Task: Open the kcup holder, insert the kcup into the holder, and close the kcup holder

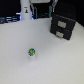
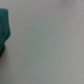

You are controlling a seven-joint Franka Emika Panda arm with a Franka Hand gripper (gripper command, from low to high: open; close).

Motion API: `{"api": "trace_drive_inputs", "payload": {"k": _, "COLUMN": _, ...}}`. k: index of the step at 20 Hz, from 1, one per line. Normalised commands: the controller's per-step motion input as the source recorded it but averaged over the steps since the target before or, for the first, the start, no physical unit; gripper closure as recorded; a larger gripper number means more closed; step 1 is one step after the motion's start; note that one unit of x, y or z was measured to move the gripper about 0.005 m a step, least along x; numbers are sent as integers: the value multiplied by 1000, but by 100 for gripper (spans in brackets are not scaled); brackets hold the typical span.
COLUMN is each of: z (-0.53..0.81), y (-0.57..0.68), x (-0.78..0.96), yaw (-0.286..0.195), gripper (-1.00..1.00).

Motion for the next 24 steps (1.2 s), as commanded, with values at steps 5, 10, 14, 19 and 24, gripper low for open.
{"api": "trace_drive_inputs", "payload": {"k": 5, "z": 106, "y": 437, "x": -99, "yaw": -67, "gripper": -100}}
{"api": "trace_drive_inputs", "payload": {"k": 10, "z": 76, "y": 667, "x": -202, "yaw": -165, "gripper": -100}}
{"api": "trace_drive_inputs", "payload": {"k": 14, "z": 5, "y": 708, "x": -214, "yaw": -179, "gripper": -100}}
{"api": "trace_drive_inputs", "payload": {"k": 19, "z": -10, "y": 673, "x": -287, "yaw": -174, "gripper": -100}}
{"api": "trace_drive_inputs", "payload": {"k": 24, "z": -115, "y": 623, "x": -260, "yaw": -181, "gripper": -100}}
